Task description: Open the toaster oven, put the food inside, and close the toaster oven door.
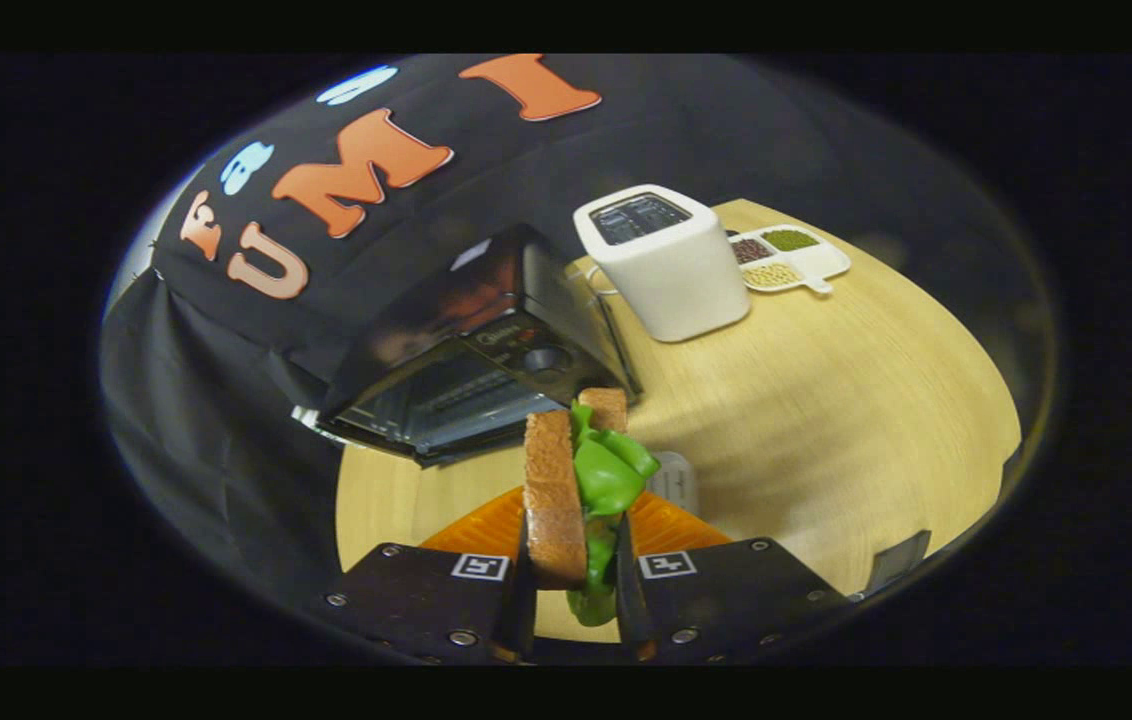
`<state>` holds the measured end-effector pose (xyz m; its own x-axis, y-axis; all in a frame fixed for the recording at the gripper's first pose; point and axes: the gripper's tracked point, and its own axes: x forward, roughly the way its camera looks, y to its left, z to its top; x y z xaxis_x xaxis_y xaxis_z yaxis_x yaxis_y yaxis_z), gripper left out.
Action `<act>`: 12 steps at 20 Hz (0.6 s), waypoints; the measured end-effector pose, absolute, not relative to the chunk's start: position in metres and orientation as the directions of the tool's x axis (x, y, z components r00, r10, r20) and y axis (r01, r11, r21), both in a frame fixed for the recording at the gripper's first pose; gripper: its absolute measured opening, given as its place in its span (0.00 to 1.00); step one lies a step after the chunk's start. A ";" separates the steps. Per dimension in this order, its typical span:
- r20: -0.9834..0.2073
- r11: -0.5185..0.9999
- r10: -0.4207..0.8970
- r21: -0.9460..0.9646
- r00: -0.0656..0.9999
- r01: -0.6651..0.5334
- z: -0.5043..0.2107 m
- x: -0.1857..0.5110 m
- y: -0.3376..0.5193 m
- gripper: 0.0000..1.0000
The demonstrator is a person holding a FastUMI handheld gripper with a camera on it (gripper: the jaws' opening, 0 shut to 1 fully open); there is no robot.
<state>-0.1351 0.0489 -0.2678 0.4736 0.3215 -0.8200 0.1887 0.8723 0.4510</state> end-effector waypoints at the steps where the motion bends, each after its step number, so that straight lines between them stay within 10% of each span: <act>1: -0.802 0.861 0.343 0.476 0.489 0.177 -0.263 -0.129 0.061 0.33; 12: -0.710 0.789 0.461 0.603 0.532 0.120 -0.283 -0.083 0.180 0.33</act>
